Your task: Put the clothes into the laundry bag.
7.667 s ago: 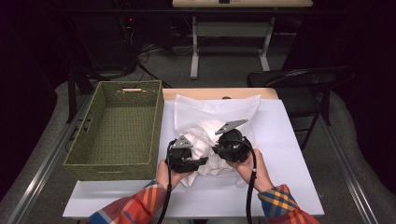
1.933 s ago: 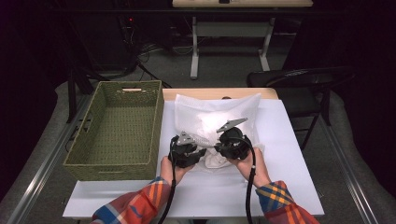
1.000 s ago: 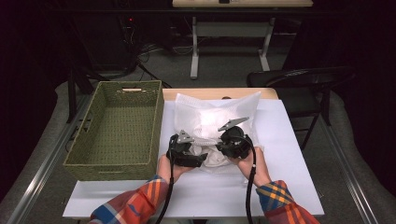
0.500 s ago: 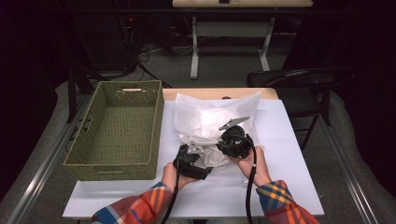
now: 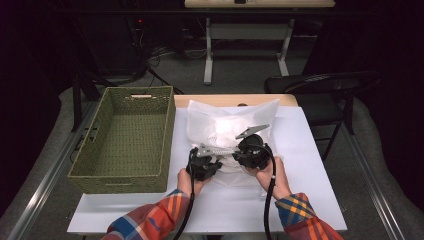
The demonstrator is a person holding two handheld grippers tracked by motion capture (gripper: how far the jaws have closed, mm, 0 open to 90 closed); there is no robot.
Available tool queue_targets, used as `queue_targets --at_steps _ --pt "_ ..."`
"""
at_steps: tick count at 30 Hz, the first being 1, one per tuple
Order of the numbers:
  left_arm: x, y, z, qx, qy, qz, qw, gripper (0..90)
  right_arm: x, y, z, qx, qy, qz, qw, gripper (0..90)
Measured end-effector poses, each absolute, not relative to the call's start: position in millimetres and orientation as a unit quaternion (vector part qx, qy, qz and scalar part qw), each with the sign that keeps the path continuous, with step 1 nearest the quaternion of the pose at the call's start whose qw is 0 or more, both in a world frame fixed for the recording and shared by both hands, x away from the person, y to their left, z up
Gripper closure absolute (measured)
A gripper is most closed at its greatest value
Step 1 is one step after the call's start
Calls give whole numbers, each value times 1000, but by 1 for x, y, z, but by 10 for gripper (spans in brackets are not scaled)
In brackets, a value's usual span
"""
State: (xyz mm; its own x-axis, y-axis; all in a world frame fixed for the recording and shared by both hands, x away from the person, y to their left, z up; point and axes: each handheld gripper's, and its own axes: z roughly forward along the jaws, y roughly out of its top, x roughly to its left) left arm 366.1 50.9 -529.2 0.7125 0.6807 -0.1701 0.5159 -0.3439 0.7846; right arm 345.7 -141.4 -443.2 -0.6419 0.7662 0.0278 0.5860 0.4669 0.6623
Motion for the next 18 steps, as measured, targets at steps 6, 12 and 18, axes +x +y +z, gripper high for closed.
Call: queue_targets --at_steps 6,12,18 --pt "385 53 -531 815 382 94 425 867 346 -140 -443 402 845 324 138 881" --pt "371 61 -533 837 366 66 401 558 346 -140 -445 402 847 321 137 880" --pt "349 80 -527 854 345 57 384 301 345 -140 -444 401 847 321 139 879"
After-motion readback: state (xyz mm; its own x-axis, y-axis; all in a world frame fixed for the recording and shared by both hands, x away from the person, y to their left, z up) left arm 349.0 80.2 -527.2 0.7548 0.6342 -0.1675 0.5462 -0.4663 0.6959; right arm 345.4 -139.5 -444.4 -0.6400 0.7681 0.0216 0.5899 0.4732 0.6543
